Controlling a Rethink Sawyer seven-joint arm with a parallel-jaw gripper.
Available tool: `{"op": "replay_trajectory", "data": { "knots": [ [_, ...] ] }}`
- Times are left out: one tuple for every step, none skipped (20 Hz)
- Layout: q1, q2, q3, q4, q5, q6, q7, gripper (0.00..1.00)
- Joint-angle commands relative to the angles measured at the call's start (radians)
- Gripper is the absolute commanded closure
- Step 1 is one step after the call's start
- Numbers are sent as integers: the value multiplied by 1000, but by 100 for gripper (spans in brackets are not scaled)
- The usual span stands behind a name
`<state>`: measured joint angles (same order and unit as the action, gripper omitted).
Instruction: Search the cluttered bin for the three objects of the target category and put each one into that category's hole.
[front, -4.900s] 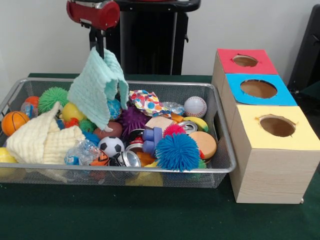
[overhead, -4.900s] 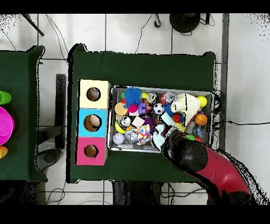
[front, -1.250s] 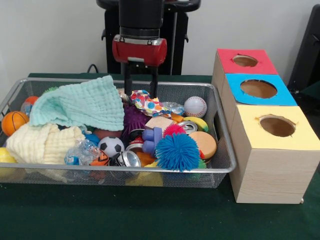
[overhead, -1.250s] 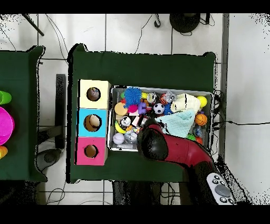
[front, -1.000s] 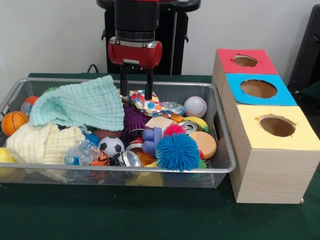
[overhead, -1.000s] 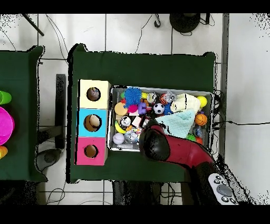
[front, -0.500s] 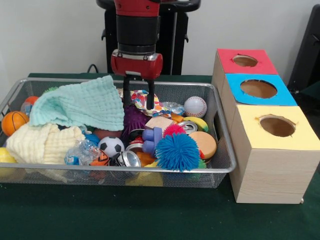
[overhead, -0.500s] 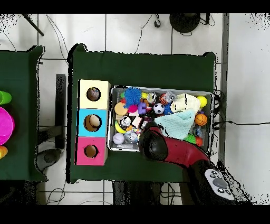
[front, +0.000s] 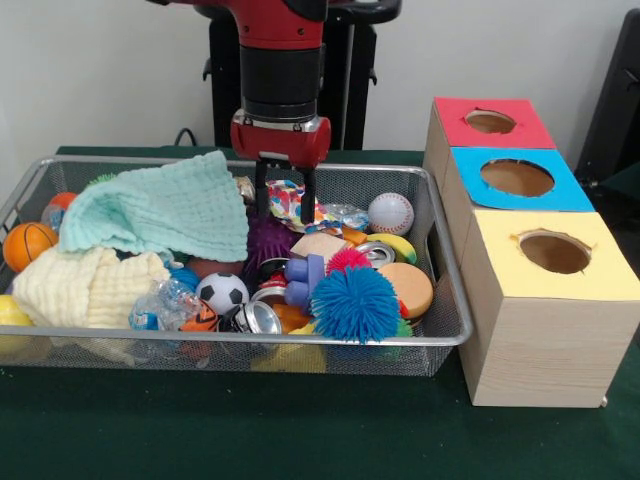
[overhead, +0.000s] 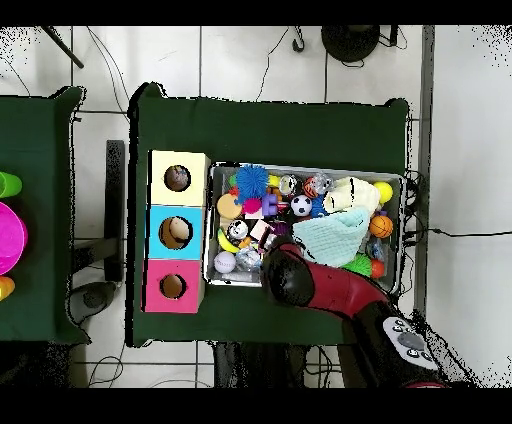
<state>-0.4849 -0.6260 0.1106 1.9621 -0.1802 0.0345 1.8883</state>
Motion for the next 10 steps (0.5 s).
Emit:
{"op": "replay_trajectory", "data": {
  "knots": [
    [-3,16,25,41,7,-31,159,0],
    [0,10,18,46,6,-24,156,0],
    [3,2,11,52,4,-17,154,0],
    [12,-5,-1,50,3,-3,146,0],
    [21,-12,-14,49,1,12,139,0],
    [25,-22,-20,52,0,25,134,0],
    [26,-27,-24,57,-3,27,130,0],
    [27,-31,-28,62,-6,30,126,0],
    [29,-34,-32,66,-9,31,123,0],
    [32,-31,-36,74,-14,22,123,0]
  ]
}}
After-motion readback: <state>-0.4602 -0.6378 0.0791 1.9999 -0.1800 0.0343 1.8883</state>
